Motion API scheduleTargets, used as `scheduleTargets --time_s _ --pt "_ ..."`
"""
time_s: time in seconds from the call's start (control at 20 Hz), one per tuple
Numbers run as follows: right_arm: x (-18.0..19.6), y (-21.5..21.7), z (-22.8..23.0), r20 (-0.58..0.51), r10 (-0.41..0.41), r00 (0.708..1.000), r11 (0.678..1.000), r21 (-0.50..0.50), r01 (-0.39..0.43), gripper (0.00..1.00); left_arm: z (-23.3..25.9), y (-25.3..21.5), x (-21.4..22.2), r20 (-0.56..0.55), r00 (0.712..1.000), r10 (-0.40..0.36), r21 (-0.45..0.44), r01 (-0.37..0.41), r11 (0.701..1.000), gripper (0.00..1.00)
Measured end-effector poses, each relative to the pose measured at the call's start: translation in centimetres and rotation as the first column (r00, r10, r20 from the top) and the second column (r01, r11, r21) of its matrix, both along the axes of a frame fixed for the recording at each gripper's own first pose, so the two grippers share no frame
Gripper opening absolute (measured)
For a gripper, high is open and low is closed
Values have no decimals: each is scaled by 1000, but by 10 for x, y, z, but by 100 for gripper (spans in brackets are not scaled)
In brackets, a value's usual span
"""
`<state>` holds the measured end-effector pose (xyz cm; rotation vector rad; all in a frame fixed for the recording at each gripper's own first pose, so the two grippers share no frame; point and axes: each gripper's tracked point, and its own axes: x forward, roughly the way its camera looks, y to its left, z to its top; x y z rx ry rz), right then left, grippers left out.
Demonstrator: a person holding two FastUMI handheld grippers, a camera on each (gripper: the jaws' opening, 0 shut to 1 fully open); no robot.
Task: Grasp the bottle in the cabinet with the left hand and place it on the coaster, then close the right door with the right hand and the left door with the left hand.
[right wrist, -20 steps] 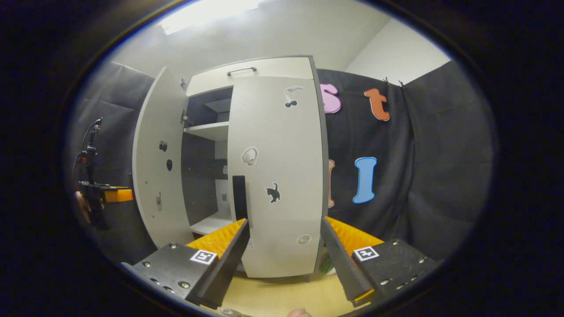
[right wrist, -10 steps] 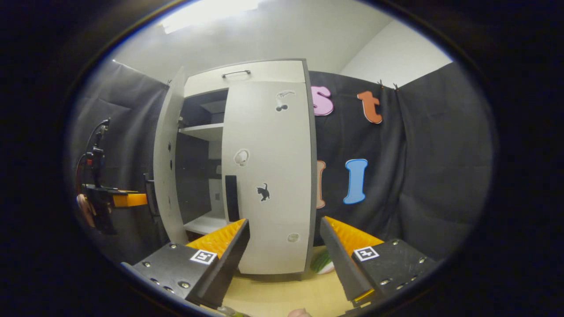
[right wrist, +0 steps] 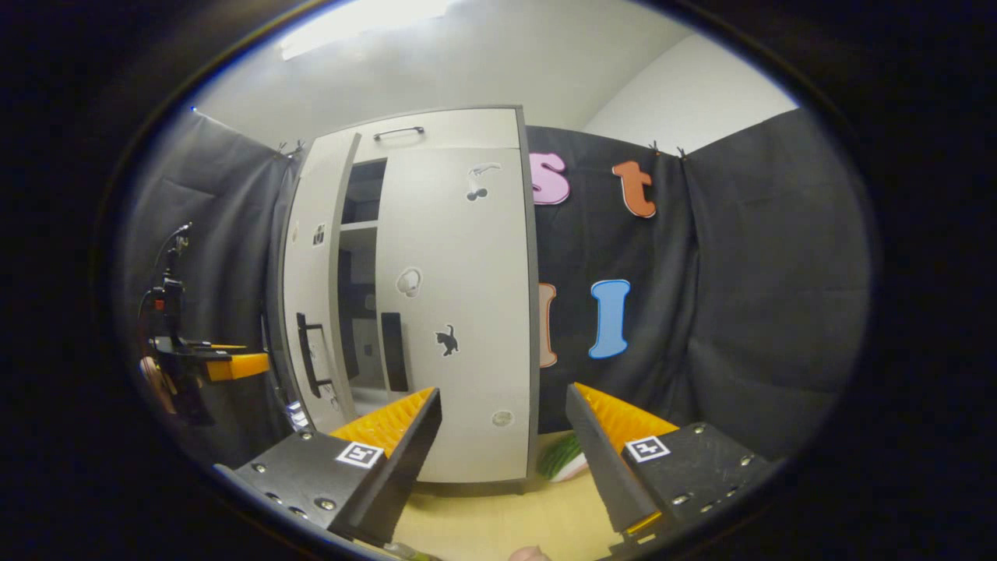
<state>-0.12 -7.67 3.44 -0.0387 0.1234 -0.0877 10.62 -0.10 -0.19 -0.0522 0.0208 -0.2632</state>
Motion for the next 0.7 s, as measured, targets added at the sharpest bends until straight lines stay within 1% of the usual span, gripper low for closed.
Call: scheduleTargets --time_s 0.1,0.3,0.45,0.5,0.55,0.6,0.65,0.7 --pt "-1 8 3 4 -1 1000 1000 15 1 97 0 2 0 -5 1000 -10 -12 9 1000 95" --pt "-4 18 6 10 -20 1000 999 32 19 97 0 15 1 -3 1000 0 -25 0 1000 95" --pt "-7 26 5 14 -33 999 999 39 32 97 -1 27 2 -5 999 31 -25 -31 999 95" --pt "-7 31 6 26 -24 999 999 37 23 97 -1 29 0 -3 999 38 -26 -38 999 95" --pt "-6 37 6 37 -13 999 999 31 12 93 0 31 -2 4 999 44 -23 -44 999 95" --pt "-5 42 7 45 -1 999 1000 27 0 97 1 33 -3 12 998 54 -21 -54 998 95" --pt "-5 47 5 48 12 999 1000 24 -13 97 0 35 -4 15 998 64 -14 -64 998 95" --pt "-5 52 4 50 28 998 999 24 -29 92 1 37 -7 22 997 78 -3 -78 997 96"
